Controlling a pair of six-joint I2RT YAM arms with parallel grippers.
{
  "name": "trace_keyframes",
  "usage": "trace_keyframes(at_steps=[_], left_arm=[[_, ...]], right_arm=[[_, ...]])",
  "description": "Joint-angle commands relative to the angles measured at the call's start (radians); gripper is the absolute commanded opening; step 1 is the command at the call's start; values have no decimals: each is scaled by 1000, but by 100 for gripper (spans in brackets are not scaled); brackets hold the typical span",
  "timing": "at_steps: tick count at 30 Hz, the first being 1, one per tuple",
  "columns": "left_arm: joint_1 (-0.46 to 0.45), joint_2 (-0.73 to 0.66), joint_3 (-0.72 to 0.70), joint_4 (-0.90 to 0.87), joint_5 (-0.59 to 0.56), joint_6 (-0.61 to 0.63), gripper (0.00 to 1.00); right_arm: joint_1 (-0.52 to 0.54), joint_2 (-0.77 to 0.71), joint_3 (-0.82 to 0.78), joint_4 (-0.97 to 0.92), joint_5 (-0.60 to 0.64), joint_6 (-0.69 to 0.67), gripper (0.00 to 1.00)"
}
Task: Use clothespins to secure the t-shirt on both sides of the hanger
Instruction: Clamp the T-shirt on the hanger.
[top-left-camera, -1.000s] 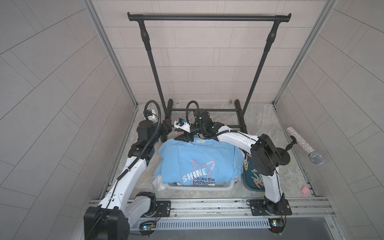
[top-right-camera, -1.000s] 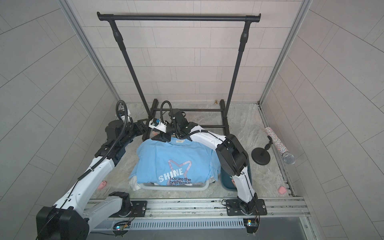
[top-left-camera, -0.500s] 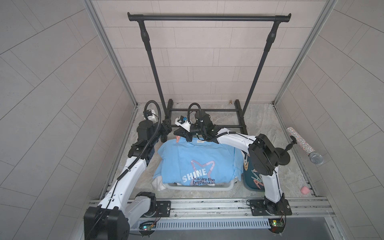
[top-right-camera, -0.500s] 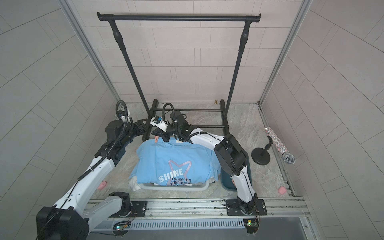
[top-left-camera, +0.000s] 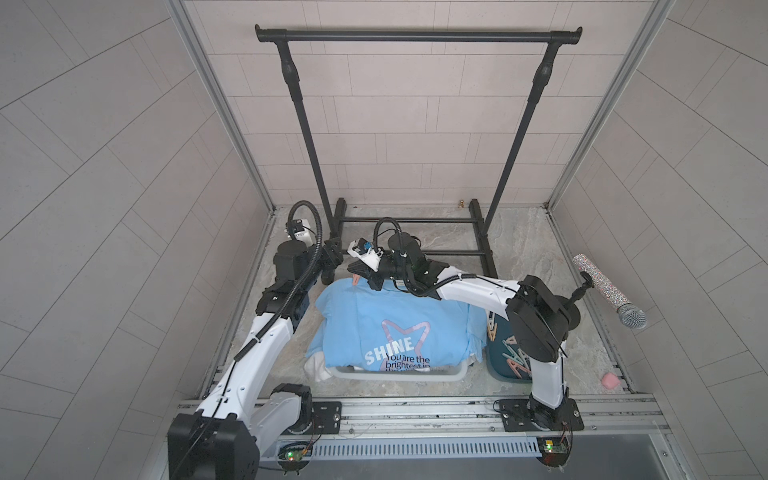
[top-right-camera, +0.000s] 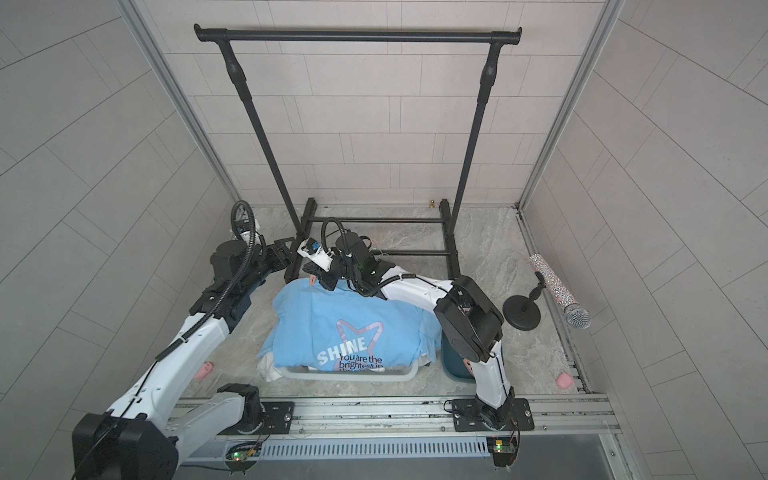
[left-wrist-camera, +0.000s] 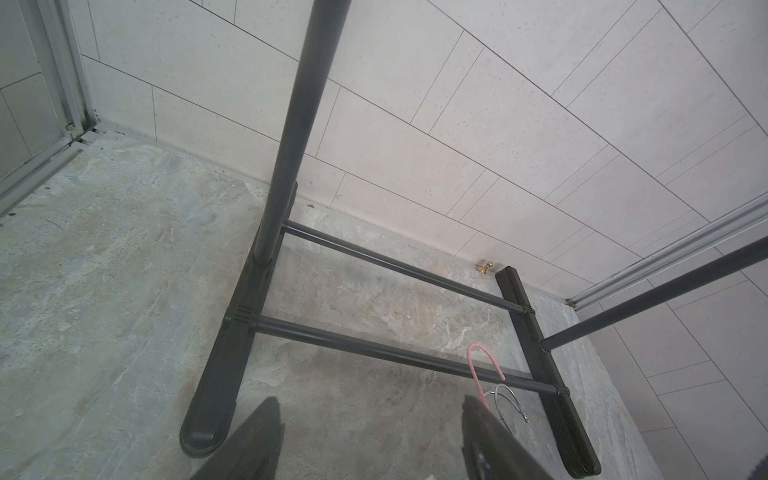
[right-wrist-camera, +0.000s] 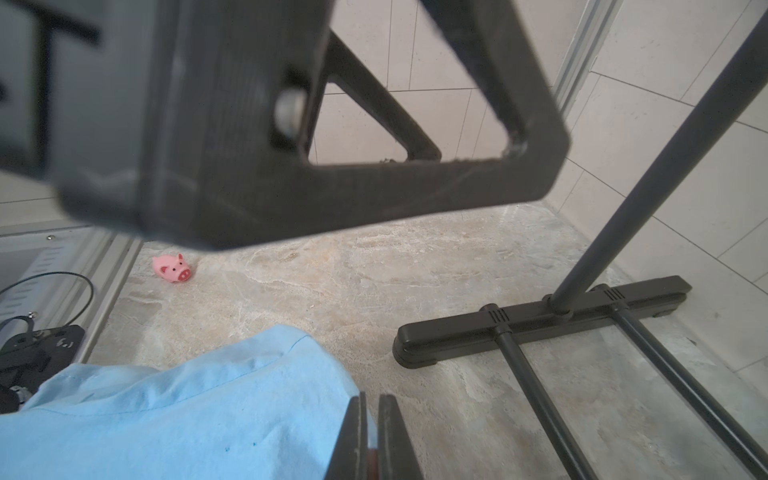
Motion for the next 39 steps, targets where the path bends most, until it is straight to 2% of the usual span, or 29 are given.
trace_keyframes(at_steps=[1, 6, 12, 21, 26, 29, 33, 36, 39], left_arm=[[4, -19, 11, 19, -3, 7, 72], [4, -16, 11, 21, -2, 8, 72], [3, -18, 13, 12, -14, 27, 72], [4, -19, 25, -6, 16, 62, 72], [4, -13, 86, -134, 122, 204, 79], [4, -24, 121, -286, 106, 312, 83], [4, -71, 124, -433, 85, 446, 84], [5, -125, 95, -450, 19, 501, 84], [10, -174, 50, -425, 107, 612, 85]], right_arm=[[6, -43, 2, -126, 55, -34, 0], [0, -27, 54, -168, 114, -87, 0], [-17, 9, 101, -156, 80, -62, 0], [-72, 59, 154, -199, -95, -12, 0], [-99, 36, 142, -141, -119, 29, 0], [-124, 20, 123, -81, -161, 79, 0], [-136, 11, 133, -79, -201, 74, 0], [-144, -7, 132, -62, -226, 83, 0], [-150, -29, 120, -55, -253, 85, 0]])
